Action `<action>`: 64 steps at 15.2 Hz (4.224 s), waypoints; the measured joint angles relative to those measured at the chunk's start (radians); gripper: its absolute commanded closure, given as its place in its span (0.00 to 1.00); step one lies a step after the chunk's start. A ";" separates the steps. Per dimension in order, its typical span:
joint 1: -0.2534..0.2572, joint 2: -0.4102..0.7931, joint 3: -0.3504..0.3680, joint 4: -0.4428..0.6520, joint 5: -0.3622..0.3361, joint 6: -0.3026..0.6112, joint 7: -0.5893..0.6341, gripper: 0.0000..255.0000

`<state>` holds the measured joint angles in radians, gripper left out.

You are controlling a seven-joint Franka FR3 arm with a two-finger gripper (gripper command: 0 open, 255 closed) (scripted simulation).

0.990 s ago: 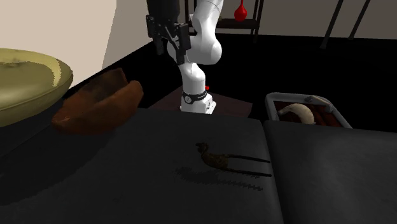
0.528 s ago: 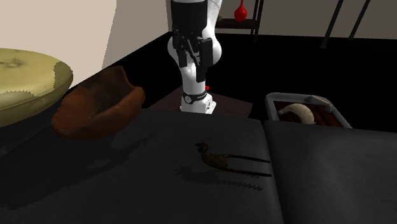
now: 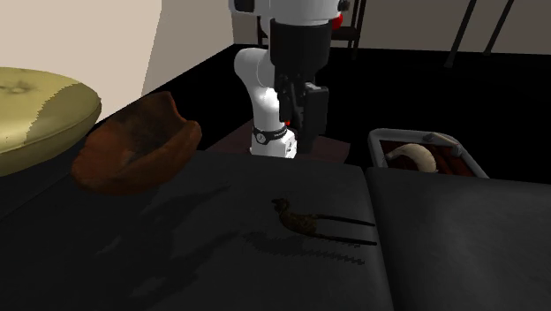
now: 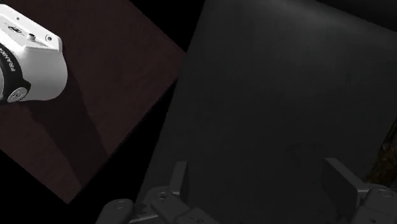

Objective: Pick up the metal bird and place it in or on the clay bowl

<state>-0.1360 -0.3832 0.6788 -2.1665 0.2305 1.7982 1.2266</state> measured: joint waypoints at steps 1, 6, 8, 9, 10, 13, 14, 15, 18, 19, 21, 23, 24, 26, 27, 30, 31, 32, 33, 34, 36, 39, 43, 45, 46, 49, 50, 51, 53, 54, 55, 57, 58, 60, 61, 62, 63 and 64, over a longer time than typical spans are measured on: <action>-0.014 0.036 0.030 0.021 -0.014 0.018 0.057 0.00; -0.087 0.289 0.173 0.202 -0.180 0.067 0.374 0.00; -0.083 0.400 0.206 0.276 -0.273 0.071 0.511 0.00; -0.069 0.462 0.216 0.313 -0.326 0.074 0.583 0.00; -0.061 0.492 0.214 0.329 -0.353 0.077 0.619 0.00; -0.052 0.517 0.210 0.320 -0.378 0.104 0.654 0.00; -0.051 0.522 0.209 0.310 -0.383 0.116 0.657 0.00; -0.049 0.531 0.207 0.305 -0.391 0.127 0.663 0.00; -0.046 0.541 0.205 0.282 -0.401 0.155 0.672 0.00; -0.046 0.541 0.205 0.280 -0.401 0.158 0.672 0.00; -0.046 0.540 0.205 0.277 -0.400 0.160 0.672 0.00; -0.046 0.540 0.205 0.277 -0.400 0.161 0.672 0.00; -0.046 0.540 0.205 0.277 -0.400 0.161 0.672 0.00; -0.046 0.539 0.206 0.279 -0.401 0.162 0.672 1.00; -0.046 0.536 0.206 0.281 -0.400 0.159 0.672 1.00; -0.046 0.536 0.207 0.282 -0.401 0.160 0.672 1.00; -0.046 0.535 0.207 0.281 -0.401 0.161 0.672 1.00; -0.046 0.535 0.207 0.282 -0.402 0.160 0.673 1.00; -0.045 0.537 0.206 0.283 -0.403 0.158 0.674 1.00; -0.044 0.537 0.206 0.284 -0.403 0.158 0.675 1.00; -0.046 0.533 0.208 0.287 -0.398 0.150 0.671 1.00; -0.050 0.525 0.209 0.304 -0.386 0.125 0.662 1.00; -0.051 0.515 0.212 0.350 -0.376 0.073 0.654 1.00; -0.054 0.505 0.213 0.367 -0.366 0.050 0.646 1.00; -0.053 0.508 0.213 0.382 -0.368 0.037 0.647 1.00; -0.053 0.501 0.214 0.418 -0.361 -0.003 0.641 1.00; -0.052 0.501 0.215 0.432 -0.361 -0.017 0.641 1.00; -0.053 0.499 0.215 0.442 -0.359 -0.028 0.638 1.00; -0.053 0.499 0.215 0.467 -0.359 -0.053 0.635 1.00; -0.053 0.496 0.215 0.479 -0.356 -0.066 0.633 1.00; -0.054 0.492 0.216 0.490 -0.353 -0.080 0.631 1.00; -0.049 0.498 0.218 0.523 -0.357 -0.109 0.634 1.00; -0.044 0.507 0.219 0.544 -0.363 -0.125 0.638 1.00; -0.042 0.510 0.219 0.575 -0.366 -0.154 0.637 1.00; -0.039 0.514 0.220 0.590 -0.369 -0.167 0.639 1.00; -0.036 0.518 0.221 0.607 -0.371 -0.182 0.642 1.00; -0.033 0.521 0.222 0.624 -0.374 -0.197 0.643 1.00; -0.031 0.524 0.223 0.639 -0.376 -0.210 0.644 1.00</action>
<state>-0.1666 0.1411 0.9014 -1.5274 -0.1456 1.5884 1.8706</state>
